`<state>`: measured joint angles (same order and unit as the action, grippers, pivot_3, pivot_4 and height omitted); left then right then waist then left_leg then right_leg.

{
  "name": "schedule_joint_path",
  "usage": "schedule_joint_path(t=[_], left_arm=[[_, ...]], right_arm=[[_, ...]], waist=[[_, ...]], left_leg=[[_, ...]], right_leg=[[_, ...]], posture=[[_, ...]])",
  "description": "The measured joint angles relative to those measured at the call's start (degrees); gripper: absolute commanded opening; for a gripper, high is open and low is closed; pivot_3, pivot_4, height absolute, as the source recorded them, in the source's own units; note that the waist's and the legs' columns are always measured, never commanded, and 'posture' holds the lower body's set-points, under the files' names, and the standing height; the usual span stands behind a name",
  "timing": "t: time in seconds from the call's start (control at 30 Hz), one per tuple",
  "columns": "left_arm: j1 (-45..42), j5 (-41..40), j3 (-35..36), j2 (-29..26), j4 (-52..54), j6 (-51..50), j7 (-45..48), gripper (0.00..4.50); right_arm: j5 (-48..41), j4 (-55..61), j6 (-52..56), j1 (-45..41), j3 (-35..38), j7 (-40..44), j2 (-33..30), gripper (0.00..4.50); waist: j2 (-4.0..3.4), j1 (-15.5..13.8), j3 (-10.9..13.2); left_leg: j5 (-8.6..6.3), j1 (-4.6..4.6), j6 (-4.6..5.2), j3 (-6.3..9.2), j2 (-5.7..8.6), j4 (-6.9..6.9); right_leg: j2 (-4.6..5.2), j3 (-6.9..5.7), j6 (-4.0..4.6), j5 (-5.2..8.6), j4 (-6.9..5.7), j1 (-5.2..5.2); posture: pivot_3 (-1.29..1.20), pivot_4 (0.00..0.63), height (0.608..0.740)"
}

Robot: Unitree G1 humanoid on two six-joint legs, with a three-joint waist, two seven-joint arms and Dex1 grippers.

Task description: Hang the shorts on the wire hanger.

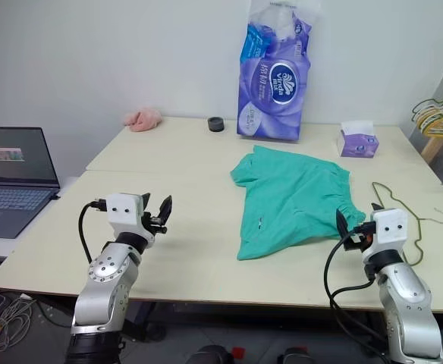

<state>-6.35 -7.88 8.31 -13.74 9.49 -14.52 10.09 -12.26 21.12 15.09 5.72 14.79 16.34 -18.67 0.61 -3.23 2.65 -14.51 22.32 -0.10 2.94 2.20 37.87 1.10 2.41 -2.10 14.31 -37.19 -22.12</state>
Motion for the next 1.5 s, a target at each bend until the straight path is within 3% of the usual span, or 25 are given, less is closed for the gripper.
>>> schedule_joint_path(t=[0.5, 1.5], left_arm=[[0.9, 0.7, -0.5, -0.3, 1.7, 0.3, 0.6, 2.66], [-3.4, 1.2, -4.7, -0.7, -0.1, 0.3, 6.9, 2.66]], right_arm=[[-0.2, -5.6, -5.2, 0.2, 0.4, 1.6, -0.5, 4.46], [-0.3, -2.8, -5.6, 4.8, 2.3, -2.8, 1.9, 4.46]], waist=[[-0.01, 0.0, 0.0], [-0.03, 0.7, 0.0]], left_leg=[[-0.04, -0.39, 0.06, 0.01, 0.0, -0.04], [-0.05, -0.42, 0.07, -0.04, -0.04, -0.06]], right_leg=[[0.04, 0.03, -0.01, 0.12, 0.04, 0.37], [0.05, 0.14, -0.21, 0.32, 0.05, 0.34]], posture=[[0.12, 0.028, 0.74], [0.01, 0.021, 0.74]])
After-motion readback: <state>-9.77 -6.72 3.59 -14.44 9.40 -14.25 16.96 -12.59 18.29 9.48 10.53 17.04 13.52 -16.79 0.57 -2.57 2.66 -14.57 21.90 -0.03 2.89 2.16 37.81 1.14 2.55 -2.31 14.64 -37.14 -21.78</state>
